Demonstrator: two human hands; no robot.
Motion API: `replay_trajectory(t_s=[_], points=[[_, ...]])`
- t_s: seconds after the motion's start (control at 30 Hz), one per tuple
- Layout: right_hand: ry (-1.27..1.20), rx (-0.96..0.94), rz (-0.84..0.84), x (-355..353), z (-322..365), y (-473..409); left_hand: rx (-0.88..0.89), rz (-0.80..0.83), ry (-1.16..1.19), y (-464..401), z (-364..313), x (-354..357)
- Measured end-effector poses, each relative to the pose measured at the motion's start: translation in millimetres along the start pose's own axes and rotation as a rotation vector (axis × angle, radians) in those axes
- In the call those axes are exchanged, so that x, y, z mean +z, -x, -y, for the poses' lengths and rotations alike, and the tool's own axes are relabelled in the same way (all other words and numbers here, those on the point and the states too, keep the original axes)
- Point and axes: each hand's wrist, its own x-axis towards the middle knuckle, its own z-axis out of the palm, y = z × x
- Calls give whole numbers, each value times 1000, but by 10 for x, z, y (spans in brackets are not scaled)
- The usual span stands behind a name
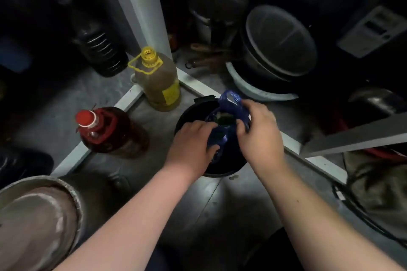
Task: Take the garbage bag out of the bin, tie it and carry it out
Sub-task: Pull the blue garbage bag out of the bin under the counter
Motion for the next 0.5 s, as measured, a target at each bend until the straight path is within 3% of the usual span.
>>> replay_trajectory(t_s=[0.27,0.4,0.5], points=[[96,-64,-32,304,-252,-342,53,-121,-74,-200,65,358],[100,-54,4,278,-332,-338,-79,-173,145,-185,175,202],[-114,28,35,229,-344,-336,-217,-222,262,-161,312,149]])
